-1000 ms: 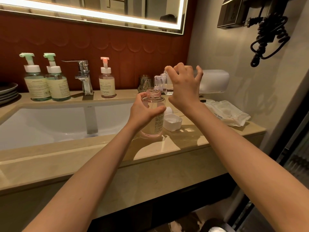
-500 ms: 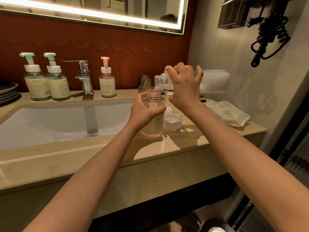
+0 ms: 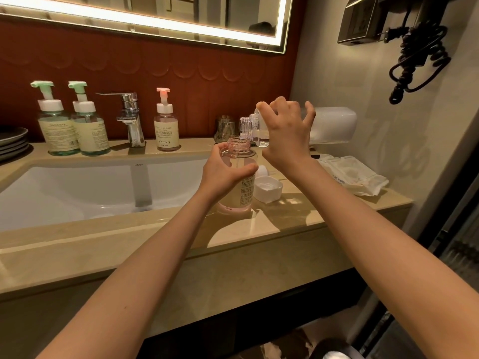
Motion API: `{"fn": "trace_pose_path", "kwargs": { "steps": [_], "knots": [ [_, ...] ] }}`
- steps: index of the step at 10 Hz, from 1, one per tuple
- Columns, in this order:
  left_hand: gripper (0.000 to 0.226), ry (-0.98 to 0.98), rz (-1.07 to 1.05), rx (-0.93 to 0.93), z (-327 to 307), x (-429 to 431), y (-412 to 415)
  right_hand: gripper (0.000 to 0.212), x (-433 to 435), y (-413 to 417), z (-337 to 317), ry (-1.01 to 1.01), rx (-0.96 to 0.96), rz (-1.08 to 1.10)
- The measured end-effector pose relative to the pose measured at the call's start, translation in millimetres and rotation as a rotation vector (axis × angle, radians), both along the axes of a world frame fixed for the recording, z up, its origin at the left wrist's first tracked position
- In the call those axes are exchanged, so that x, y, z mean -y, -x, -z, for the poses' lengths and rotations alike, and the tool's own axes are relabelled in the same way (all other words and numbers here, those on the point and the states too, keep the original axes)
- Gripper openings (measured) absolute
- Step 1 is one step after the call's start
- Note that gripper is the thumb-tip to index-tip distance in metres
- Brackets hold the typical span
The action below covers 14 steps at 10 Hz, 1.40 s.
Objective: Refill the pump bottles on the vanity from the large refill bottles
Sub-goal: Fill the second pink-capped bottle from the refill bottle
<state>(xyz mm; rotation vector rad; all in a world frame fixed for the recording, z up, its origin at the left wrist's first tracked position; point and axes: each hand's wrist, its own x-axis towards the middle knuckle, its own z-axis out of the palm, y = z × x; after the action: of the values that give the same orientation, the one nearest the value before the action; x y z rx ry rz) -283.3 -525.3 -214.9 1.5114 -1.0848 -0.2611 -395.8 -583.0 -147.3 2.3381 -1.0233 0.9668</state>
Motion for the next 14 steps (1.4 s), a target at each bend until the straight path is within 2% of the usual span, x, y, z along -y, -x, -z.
{"fn": "trace_pose_path", "kwargs": {
  "steps": [14],
  "knots": [
    [0.081, 0.003, 0.01, -0.015, 1.0, 0.6, -1.1, 0.063, 0.8, 0.1, 1.0, 0.022, 0.008, -0.015]
  ]
}}
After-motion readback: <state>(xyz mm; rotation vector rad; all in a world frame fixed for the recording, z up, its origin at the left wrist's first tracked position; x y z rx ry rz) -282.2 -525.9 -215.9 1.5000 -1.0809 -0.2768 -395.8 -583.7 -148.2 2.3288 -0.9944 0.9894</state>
